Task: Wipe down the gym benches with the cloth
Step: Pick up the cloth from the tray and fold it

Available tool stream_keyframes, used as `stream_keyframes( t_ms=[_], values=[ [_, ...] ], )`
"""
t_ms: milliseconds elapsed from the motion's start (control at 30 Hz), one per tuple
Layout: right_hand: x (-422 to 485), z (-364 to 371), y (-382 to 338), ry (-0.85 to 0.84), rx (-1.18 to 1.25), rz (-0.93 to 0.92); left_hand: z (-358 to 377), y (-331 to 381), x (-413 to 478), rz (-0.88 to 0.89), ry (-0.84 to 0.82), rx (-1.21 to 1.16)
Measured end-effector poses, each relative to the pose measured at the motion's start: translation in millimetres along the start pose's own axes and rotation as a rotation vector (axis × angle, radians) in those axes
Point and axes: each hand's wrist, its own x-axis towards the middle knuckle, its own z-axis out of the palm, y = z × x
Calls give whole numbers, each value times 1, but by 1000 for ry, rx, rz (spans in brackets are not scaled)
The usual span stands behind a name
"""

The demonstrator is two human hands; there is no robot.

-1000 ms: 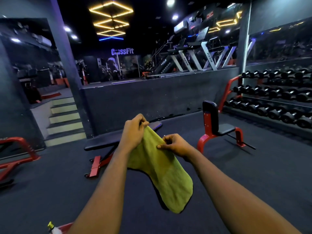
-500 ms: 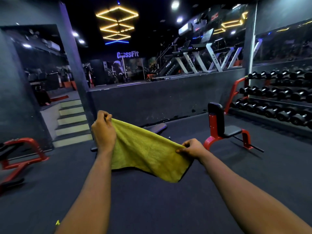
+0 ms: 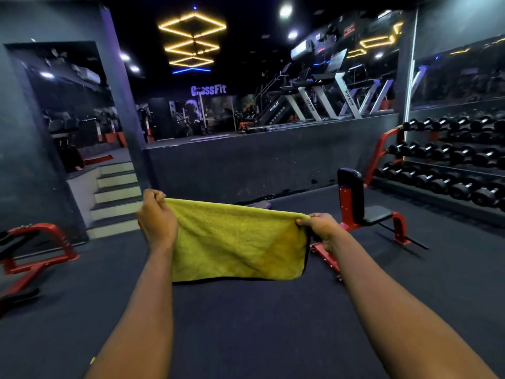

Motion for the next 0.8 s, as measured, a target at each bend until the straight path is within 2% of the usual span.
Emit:
stream_keyframes(
  t_ms=[233, 333, 500, 567, 667, 800],
  values=[
    [-4, -2, -12, 104, 143, -48, -4, -6, -2, -8, 75, -41],
    [-11, 2, -18, 151, 241, -159, -5, -7, -7, -22, 137, -93],
    [-16, 10, -16, 137, 406, -310, -8, 0, -14, -48, 207, -137],
    [-17, 13, -16, 163, 401, -410, -8, 3, -16, -76, 248, -98],
    [-21, 12, -18, 295, 322, -526, -9, 6, -18, -54, 272, -81],
    [-24, 12, -21, 471, 246, -565, -8, 10, -19, -89, 263, -55]
  ],
)
